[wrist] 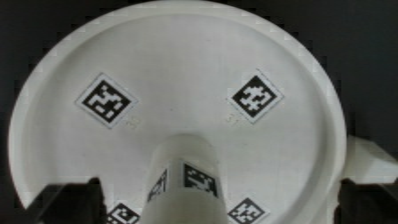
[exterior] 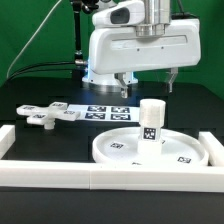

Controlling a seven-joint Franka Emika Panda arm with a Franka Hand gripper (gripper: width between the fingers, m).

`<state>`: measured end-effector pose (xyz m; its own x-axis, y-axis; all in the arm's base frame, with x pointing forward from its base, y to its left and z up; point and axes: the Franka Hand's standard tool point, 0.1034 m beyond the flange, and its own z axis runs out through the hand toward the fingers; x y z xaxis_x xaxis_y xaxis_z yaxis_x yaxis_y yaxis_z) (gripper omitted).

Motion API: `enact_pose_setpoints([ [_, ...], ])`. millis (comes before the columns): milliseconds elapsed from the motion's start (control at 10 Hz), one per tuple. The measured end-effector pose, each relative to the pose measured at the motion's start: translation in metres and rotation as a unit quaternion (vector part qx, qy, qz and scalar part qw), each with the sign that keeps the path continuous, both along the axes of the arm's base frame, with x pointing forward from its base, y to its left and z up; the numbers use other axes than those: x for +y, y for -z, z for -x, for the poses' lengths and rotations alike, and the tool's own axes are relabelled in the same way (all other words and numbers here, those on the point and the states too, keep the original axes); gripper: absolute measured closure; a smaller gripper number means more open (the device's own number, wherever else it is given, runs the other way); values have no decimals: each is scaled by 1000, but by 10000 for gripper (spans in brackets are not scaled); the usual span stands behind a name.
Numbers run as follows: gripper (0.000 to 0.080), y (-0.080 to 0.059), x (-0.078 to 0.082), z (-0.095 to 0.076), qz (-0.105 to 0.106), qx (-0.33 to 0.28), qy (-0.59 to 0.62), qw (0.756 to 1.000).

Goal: Assemble round table

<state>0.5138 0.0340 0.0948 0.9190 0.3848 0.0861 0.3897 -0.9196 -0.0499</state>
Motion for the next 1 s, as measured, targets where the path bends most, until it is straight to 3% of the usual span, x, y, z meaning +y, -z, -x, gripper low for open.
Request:
enact_pose_setpoints([
  [100,151,2,-8,1,5,-9,-45,999],
  [400,151,17,-79,27,23,-11,-82,996],
  [500,151,18,-110,33,28,-10,-84,996],
  [600,151,15,-128,33,31,-13,-75,997],
  [1000,151,17,-127,34,29,-11,-68,997],
])
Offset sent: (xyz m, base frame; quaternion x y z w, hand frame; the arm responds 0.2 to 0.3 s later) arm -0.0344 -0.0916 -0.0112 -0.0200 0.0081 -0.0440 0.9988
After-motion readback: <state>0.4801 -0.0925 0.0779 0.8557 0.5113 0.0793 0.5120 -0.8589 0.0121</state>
